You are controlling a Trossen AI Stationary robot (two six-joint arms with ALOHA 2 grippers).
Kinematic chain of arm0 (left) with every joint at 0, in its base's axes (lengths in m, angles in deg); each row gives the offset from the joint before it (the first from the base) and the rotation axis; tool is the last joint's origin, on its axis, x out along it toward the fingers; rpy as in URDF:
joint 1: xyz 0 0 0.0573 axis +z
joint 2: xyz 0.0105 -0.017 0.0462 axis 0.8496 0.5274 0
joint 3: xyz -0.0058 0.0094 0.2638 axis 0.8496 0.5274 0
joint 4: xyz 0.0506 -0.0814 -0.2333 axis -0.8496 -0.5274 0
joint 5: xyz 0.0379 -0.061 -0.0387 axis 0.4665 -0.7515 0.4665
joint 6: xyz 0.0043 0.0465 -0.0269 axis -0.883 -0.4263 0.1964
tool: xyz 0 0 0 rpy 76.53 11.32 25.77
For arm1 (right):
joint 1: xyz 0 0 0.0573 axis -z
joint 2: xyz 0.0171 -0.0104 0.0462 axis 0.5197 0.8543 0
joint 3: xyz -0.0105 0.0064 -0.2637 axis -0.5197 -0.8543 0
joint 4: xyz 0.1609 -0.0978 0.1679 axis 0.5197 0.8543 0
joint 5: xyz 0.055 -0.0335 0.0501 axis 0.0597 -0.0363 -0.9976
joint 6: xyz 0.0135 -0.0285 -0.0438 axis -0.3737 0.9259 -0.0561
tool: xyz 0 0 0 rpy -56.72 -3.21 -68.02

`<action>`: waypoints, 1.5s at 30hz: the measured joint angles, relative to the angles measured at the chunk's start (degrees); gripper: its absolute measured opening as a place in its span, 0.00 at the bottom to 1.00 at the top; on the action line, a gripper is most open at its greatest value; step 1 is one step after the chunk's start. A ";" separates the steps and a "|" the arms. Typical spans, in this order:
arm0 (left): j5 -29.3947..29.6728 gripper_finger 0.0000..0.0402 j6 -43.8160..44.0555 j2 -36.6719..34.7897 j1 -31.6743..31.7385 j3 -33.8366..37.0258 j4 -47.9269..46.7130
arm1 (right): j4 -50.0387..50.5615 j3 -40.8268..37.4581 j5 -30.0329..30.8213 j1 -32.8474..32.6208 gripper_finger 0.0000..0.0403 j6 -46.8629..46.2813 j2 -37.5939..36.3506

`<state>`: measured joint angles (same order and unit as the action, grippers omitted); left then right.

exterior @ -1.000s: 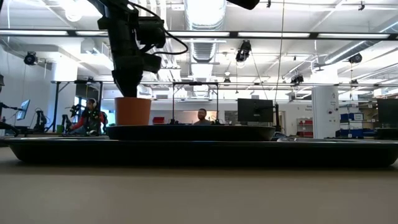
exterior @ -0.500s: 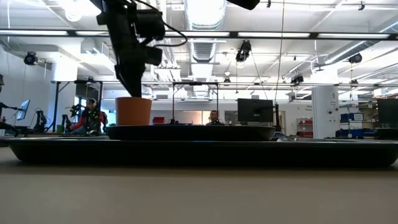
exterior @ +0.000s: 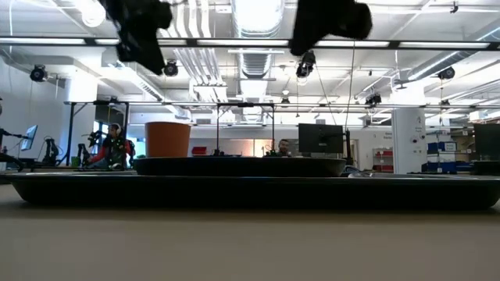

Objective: Pick and place plate/cup/fork/spoon on tray
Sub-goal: Adjust the black plate

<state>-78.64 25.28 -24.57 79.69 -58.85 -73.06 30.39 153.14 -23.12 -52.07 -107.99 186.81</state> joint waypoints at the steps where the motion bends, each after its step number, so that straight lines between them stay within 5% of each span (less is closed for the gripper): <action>1: -0.03 0.29 0.81 -1.84 -0.06 0.25 -0.27 | 0.01 -0.88 -0.03 -0.02 0.02 -0.91 0.00; 10: -0.36 0.29 4.36 -15.14 -0.17 3.75 -0.38 | 5.88 -9.63 -0.16 -0.11 0.02 -12.15 -0.02; 21: -0.23 0.29 5.87 -20.73 -0.17 7.37 -0.31 | 4.94 -15.44 0.01 0.02 0.02 -18.90 -0.02; 34: -0.21 0.29 5.85 -18.81 -0.15 7.82 -0.28 | -21.15 -17.60 0.21 0.87 0.02 -13.51 0.94; 45: -0.23 0.29 5.80 -18.77 -0.15 8.30 -0.31 | -26.40 -15.95 -6.48 0.79 0.02 -13.93 10.04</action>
<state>-78.87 31.08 -43.34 79.53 -50.54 -73.36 4.00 137.20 -29.59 -51.28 -121.92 196.84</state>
